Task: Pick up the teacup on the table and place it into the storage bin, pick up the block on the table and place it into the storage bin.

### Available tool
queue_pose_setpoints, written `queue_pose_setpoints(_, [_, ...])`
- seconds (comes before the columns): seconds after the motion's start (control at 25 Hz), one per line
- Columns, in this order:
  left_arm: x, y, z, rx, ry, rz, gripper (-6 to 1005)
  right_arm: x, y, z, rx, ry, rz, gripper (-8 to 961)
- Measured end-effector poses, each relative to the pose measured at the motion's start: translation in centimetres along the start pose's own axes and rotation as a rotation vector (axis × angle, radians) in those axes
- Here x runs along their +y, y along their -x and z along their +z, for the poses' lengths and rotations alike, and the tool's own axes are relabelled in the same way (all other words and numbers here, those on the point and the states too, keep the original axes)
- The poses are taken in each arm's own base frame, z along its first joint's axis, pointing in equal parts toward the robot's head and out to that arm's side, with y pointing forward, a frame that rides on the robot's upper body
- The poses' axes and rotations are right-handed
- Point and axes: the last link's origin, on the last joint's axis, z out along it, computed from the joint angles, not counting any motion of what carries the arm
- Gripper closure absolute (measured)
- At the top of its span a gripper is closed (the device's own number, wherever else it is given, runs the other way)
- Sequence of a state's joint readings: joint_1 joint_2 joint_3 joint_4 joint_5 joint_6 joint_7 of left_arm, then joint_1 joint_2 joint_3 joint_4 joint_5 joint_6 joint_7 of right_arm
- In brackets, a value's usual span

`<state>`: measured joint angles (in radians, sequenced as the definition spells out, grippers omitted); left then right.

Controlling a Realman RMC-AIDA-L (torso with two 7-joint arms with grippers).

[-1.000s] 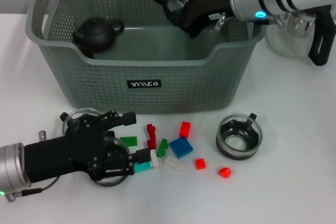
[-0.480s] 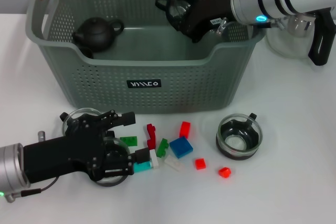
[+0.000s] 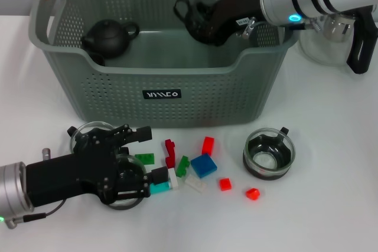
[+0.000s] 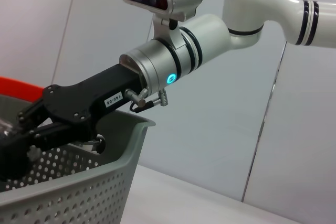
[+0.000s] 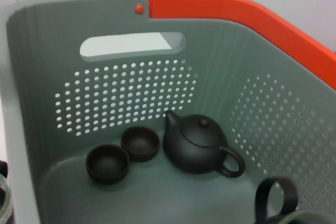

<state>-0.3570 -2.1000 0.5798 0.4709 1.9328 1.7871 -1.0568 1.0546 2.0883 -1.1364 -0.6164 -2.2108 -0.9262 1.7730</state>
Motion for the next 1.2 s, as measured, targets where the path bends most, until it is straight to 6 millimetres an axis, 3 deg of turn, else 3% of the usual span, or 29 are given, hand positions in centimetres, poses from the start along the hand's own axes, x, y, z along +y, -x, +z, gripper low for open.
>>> queue_pose_setpoints(0.08, [0.0,0.0,0.0,0.000,0.000,0.000,84,-0.1,0.2,-0.2,0.001,0.000,0.002,787])
queue_pose_setpoints(0.28, [0.0,0.0,0.0,-0.001,0.000,-0.001,84,-0.2,0.6,-0.5,0.007,-0.009,0.004,554])
queue_pose_setpoints(0.44, [0.1,0.1,0.0,-0.005,0.004,-0.004,84,-0.6,1.4,-1.3,-0.030,-0.026,0.007,465])
queue_pose_setpoints(0.72, [0.4,0.3,-0.3,-0.001,0.004,-0.011,84,-1.0,3.5,-5.1,-0.146,-0.024,0.050,310])
queue_pose_setpoints(0.92, [0.5,0.4,-0.4,0.000,0.004,-0.015,84,-0.3,3.4,-7.7,-0.162,0.018,0.059,299])
queue_pose_setpoints(1.2, [0.4,0.3,-0.4,0.005,0.001,-0.015,84,3.4,1.7,-10.7,-0.149,0.155,-0.002,299])
